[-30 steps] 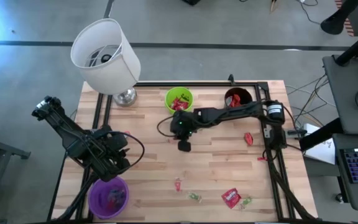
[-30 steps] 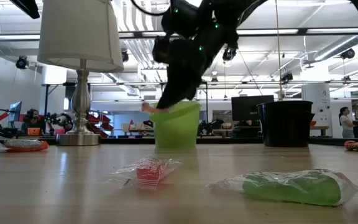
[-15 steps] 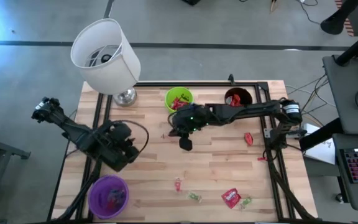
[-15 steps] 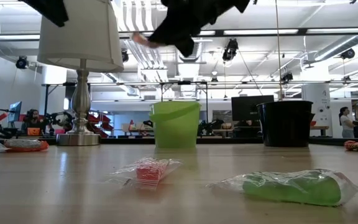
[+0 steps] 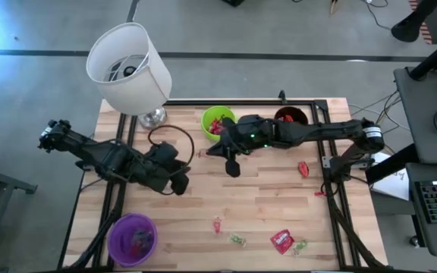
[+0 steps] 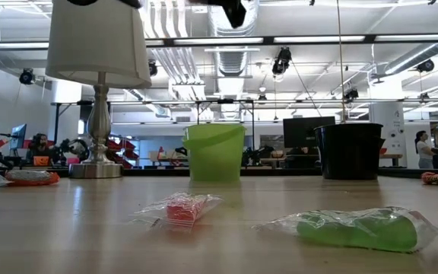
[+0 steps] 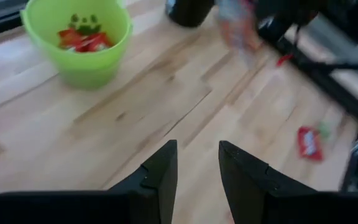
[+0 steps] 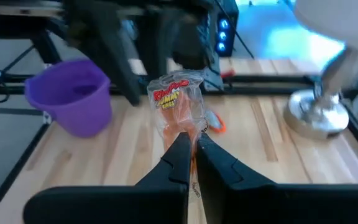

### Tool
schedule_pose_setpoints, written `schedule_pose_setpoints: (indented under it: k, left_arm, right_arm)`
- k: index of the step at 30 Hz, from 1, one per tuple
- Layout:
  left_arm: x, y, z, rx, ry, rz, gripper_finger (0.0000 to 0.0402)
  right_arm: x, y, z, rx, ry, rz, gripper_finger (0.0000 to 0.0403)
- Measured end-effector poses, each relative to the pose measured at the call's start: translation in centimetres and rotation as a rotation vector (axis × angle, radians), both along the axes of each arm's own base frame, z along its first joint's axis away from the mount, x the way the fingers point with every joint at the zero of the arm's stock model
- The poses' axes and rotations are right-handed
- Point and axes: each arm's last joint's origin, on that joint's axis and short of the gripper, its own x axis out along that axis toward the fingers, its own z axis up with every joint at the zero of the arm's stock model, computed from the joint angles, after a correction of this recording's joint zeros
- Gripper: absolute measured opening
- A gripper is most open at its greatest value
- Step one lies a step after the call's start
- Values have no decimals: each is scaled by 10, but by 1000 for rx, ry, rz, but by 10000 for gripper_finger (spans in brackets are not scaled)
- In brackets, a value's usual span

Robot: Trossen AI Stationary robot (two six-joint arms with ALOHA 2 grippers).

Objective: Sort candy
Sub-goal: Put the orange gummy candy into the violet bucket

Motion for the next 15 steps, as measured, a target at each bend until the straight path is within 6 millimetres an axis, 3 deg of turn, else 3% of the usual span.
schedule_pose_setpoints:
  k: [6,15]
  left_arm:
    - [14,7,11,-85,-166,61,100]
    - [16,9,13,-70,-181,52,100]
  right_arm:
    - [-9,1,9,-24,-5,0,8]
    - [-19,1,15,-59,16,-10,8]
